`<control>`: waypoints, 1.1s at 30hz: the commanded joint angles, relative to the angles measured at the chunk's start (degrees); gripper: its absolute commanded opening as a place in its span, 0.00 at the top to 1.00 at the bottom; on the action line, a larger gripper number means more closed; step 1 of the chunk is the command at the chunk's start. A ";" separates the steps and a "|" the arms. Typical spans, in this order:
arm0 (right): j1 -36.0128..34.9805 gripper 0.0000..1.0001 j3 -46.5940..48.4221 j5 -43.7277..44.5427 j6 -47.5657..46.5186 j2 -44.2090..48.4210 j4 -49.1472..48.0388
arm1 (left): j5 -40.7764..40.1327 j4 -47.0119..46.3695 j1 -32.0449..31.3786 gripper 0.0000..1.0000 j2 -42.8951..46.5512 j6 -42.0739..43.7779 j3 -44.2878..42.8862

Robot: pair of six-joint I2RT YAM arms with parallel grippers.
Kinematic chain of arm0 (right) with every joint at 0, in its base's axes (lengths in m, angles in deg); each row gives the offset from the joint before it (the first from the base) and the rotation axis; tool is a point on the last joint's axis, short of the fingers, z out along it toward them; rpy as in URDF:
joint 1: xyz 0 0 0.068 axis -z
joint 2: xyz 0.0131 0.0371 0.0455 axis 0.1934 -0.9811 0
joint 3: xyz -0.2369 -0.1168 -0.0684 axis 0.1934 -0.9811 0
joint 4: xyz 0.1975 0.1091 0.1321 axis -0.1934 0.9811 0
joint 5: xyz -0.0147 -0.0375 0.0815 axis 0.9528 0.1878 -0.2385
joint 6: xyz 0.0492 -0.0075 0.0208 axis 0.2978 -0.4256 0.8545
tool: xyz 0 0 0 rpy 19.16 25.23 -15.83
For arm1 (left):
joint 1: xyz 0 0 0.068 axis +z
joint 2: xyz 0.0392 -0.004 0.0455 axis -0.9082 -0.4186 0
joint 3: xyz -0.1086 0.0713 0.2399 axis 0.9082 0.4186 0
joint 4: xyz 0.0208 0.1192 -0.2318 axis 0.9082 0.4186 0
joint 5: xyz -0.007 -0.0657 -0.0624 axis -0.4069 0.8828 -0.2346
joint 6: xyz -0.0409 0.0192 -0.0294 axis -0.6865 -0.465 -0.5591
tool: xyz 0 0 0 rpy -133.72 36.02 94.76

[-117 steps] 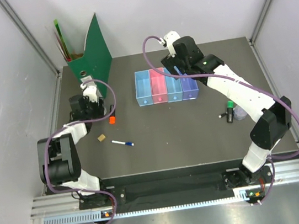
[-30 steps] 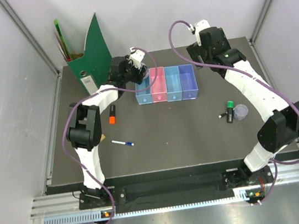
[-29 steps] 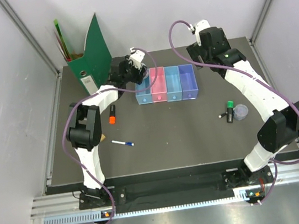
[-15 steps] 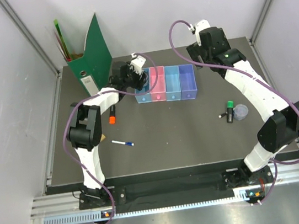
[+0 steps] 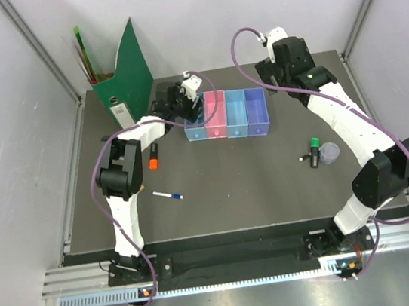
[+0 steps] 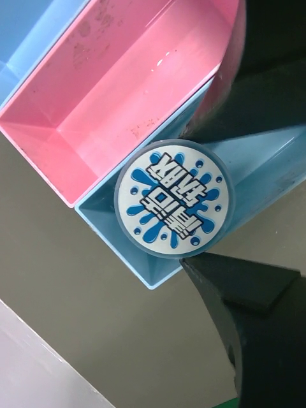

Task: Sort the stationery into containers
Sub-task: Place the stationery in the storage box.

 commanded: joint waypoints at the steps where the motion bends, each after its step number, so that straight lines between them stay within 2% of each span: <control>1: -0.39 0.00 0.23 -0.64 0.80 2.17 -1.33 | 1.68 -2.07 0.00 0.21 0.29 1.66 -4.16; 4: -0.39 0.00 0.24 -0.91 0.80 2.17 -1.24 | 1.59 -2.33 0.00 0.09 0.81 1.92 -3.82; 7: -0.39 0.00 0.24 -1.17 1.15 2.25 -1.07 | 0.80 -3.38 0.00 0.05 1.60 1.92 -2.67; 12: -0.65 0.00 0.41 -1.09 0.89 2.69 -0.72 | -0.51 -3.57 0.00 0.04 4.68 1.49 -1.36; 16: -0.82 0.00 0.50 -1.17 0.71 3.92 -0.54 | -0.43 -0.94 0.26 0.02 14.16 2.01 2.68; 21: -1.18 0.00 -0.38 -2.40 -0.87 6.03 -0.54 | 2.47 6.80 3.15 0.01 26.81 5.79 12.87; 22: -1.18 0.01 -0.47 -2.58 -1.04 6.90 -0.54 | 2.47 12.12 3.86 0.01 30.40 6.23 14.28; 24: -1.09 0.00 -0.73 -2.93 -1.31 7.61 -0.80 | 2.47 16.46 6.22 0.01 35.41 7.37 19.28; 25: -1.18 0.00 -0.64 -3.11 -1.40 8.22 -0.80 | 2.21 20.22 6.85 0.01 37.10 9.20 21.13; 28: -1.26 0.00 -0.64 -3.37 -1.57 9.37 -0.81 | 3.26 22.88 8.87 0.01 44.39 14.30 30.79; 29: -1.35 0.00 -0.64 -3.63 -1.66 9.63 -0.72 | 4.22 24.37 9.40 0.01 46.06 18.67 35.34; 33: -1.53 0.01 -1.08 -3.72 -1.75 11.13 -0.37 | 10.28 29.30 11.68 0.01 52.84 28.10 41.97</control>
